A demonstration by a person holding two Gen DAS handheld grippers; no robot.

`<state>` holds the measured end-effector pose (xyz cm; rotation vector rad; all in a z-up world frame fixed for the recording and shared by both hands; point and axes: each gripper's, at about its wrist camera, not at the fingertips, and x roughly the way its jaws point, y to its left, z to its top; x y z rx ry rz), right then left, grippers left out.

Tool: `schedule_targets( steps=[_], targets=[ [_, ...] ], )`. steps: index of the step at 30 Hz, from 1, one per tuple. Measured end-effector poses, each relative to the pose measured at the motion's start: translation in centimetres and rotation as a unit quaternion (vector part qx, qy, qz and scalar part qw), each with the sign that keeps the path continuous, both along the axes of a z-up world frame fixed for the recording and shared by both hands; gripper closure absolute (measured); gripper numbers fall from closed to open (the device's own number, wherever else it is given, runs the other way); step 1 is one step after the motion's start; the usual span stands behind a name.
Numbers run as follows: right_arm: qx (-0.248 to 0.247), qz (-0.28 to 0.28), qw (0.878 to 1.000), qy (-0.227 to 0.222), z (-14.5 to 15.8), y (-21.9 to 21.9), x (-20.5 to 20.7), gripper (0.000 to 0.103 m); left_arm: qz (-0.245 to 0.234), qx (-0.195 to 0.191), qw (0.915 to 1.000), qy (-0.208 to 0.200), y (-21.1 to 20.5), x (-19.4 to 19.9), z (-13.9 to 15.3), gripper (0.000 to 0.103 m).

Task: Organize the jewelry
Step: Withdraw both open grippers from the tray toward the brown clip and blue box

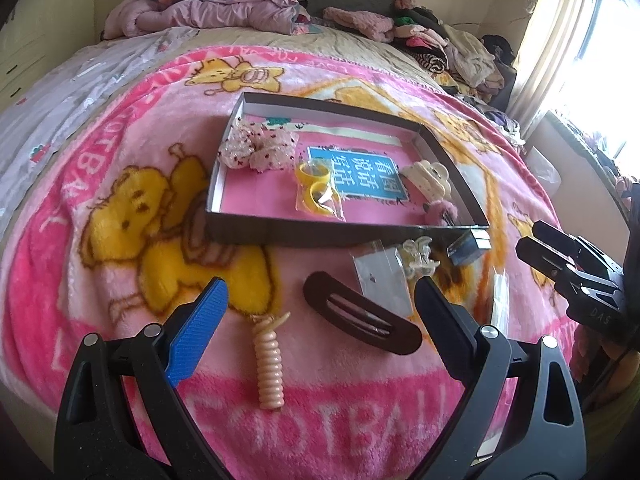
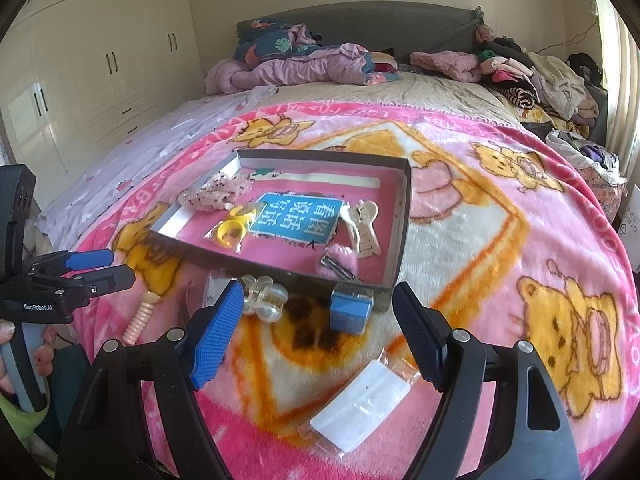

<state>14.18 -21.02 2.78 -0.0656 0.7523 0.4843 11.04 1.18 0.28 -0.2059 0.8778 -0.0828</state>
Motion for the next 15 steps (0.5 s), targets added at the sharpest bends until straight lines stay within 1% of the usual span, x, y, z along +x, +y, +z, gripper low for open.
schedule_targets(
  steps=[9,15],
  targets=[
    [0.001,0.002,1.0,0.004,-0.8,-0.6,-0.7,0.029,-0.007,0.009,0.9999,0.006,-1.2,-0.6,-1.0,0.018],
    [0.001,0.0,1.0,0.002,-1.5,-1.4,-1.2,0.029,-0.01,0.002,0.9998,0.015,-2.3,-0.9,-1.8,0.018]
  ],
)
